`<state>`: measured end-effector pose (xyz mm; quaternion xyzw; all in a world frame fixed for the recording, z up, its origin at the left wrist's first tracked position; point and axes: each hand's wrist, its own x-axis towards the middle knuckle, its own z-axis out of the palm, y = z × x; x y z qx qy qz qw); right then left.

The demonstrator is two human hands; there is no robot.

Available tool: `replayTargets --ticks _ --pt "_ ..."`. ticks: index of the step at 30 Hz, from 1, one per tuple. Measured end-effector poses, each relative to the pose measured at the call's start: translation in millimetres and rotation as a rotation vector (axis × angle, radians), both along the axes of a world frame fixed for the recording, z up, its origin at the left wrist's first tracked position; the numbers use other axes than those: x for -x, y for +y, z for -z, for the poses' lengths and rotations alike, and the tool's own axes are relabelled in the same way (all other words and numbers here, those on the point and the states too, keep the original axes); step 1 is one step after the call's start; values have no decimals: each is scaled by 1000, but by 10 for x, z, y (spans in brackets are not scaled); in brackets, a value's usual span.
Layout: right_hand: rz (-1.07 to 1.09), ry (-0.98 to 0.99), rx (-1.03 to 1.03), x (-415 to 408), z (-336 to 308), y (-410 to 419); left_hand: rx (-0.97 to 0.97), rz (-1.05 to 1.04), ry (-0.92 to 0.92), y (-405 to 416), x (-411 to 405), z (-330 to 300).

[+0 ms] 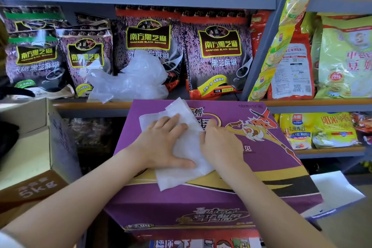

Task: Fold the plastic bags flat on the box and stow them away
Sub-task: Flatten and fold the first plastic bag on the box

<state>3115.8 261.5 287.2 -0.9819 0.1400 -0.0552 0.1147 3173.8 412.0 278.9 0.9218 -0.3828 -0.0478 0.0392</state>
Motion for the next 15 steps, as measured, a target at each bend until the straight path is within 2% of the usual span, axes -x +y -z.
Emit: replayTargets --ticks 6,11,13,15 --pt "-13 14 50 33 10 8 -5 84 -8 -96 -275 -76" --pt "-32 8 39 85 -8 17 -42 64 147 -115 -308 -54" --pt "-39 23 62 108 -12 17 -105 48 131 -113 -298 -74" --pt "-26 20 71 144 -13 18 -99 32 28 -91 -247 -103"
